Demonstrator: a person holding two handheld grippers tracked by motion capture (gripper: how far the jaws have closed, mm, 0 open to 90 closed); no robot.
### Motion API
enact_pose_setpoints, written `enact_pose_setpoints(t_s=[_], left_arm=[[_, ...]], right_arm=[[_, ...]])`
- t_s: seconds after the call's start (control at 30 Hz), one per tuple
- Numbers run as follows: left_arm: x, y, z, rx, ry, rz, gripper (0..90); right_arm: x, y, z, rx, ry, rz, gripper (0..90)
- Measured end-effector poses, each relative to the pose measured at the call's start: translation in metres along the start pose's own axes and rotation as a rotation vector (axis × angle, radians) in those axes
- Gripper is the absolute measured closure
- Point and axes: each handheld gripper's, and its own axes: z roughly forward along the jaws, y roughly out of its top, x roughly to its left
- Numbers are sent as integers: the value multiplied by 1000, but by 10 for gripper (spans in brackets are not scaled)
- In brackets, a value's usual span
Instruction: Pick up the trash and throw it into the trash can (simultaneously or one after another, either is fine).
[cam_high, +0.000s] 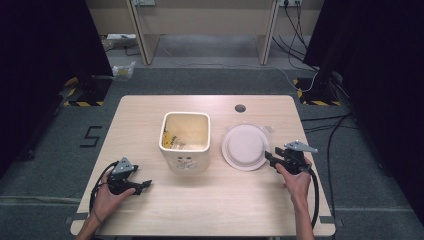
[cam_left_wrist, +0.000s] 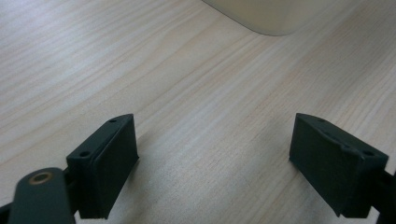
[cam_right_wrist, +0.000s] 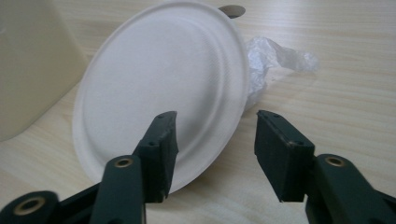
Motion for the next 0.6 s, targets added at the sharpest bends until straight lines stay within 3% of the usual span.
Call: enact_pose_setpoints(t_s=[0.43,0.6], left_arm=[[0,0,0,0,0,-1,142],[0,0,0,0,0,0,142]], right_arm=[[-14,13,15,1,5,45,663],[-20,15,23,4,34,87,707]])
